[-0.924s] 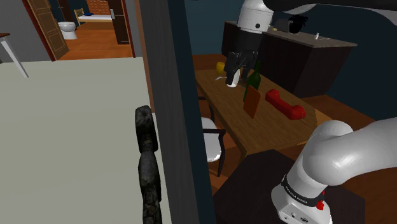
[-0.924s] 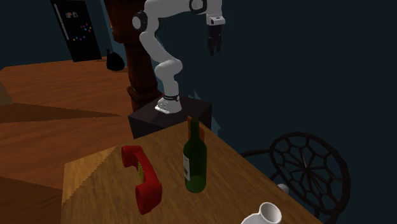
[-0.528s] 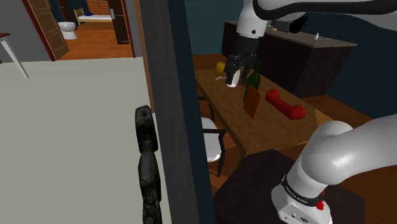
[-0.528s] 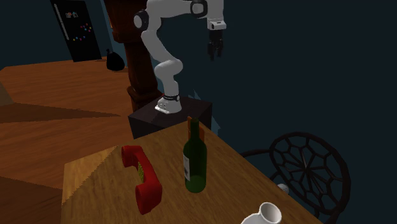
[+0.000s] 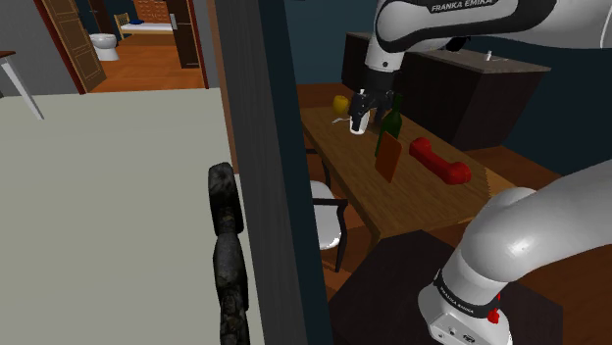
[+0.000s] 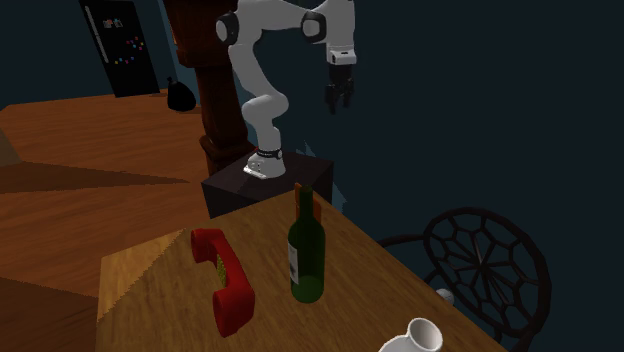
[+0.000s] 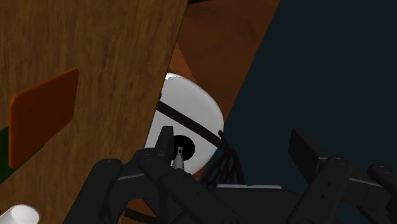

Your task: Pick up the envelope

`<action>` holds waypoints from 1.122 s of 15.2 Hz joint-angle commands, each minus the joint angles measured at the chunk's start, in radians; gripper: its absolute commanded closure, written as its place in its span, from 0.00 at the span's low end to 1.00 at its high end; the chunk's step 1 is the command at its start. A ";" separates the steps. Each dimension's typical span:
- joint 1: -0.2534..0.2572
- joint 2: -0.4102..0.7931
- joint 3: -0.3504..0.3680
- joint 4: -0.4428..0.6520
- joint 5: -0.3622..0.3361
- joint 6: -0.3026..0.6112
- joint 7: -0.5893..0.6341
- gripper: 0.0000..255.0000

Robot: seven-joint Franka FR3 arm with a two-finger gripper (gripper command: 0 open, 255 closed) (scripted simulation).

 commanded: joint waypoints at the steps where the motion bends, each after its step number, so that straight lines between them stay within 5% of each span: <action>1: -0.017 0.046 -0.023 0.007 -0.014 0.036 -0.013 0.00; 17: -0.143 0.465 -0.213 0.209 -0.036 0.229 -0.142 0.00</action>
